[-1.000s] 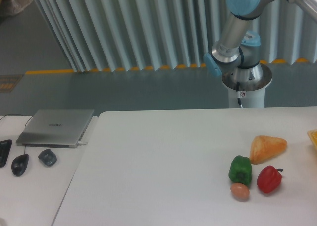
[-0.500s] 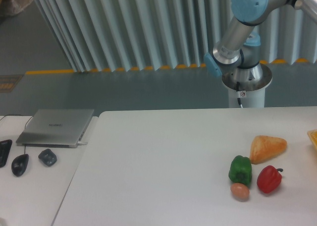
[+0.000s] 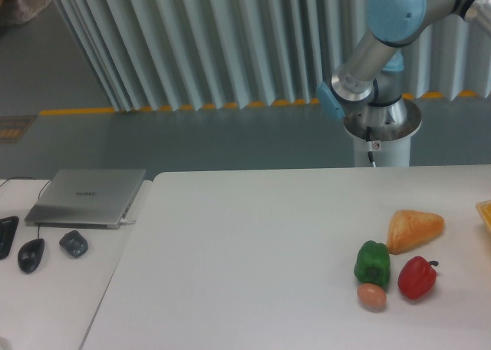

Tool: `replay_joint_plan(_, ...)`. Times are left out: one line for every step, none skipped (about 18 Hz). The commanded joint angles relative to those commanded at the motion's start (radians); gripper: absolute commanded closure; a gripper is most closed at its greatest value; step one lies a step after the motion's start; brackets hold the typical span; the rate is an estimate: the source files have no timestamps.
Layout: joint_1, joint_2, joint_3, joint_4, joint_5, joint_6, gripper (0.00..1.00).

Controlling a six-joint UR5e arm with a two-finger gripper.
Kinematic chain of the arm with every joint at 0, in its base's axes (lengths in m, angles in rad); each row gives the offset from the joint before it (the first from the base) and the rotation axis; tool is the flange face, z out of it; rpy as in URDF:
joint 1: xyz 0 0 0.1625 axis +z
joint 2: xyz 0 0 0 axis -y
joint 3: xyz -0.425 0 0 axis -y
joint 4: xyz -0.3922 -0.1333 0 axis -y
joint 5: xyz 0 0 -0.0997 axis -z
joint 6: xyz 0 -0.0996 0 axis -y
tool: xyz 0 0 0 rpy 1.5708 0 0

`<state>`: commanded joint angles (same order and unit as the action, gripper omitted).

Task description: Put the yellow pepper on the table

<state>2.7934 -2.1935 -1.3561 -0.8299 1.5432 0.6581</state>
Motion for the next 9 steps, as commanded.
replay_joint_plan(0.0, -0.006, 0.006, 0.0, 0.0, -0.002, 0.0)
replay_joint_plan(0.0, -0.011, 0.011, 0.0, 0.0, -0.003, 0.0)
replay_joint_plan(0.0, -0.012, 0.014, 0.0, 0.0, -0.003, 0.0)
replay_joint_plan(0.0, -0.017, 0.02, 0.0, 0.0, -0.003, 0.0)
replay_joint_plan(0.002, -0.018, 0.02, 0.0, 0.0, -0.003, 0.0)
replay_joint_plan(0.002, -0.021, 0.023, 0.0, 0.0, -0.003, 0.0)
replay_joint_plan(0.002, -0.025, 0.023, 0.0, 0.0, -0.003, 0.0)
replay_joint_plan(0.002, -0.025, 0.023, 0.0, 0.0, -0.005, 0.0)
replay_joint_plan(0.002, -0.025, 0.023, 0.0, 0.0, -0.005, 0.0)
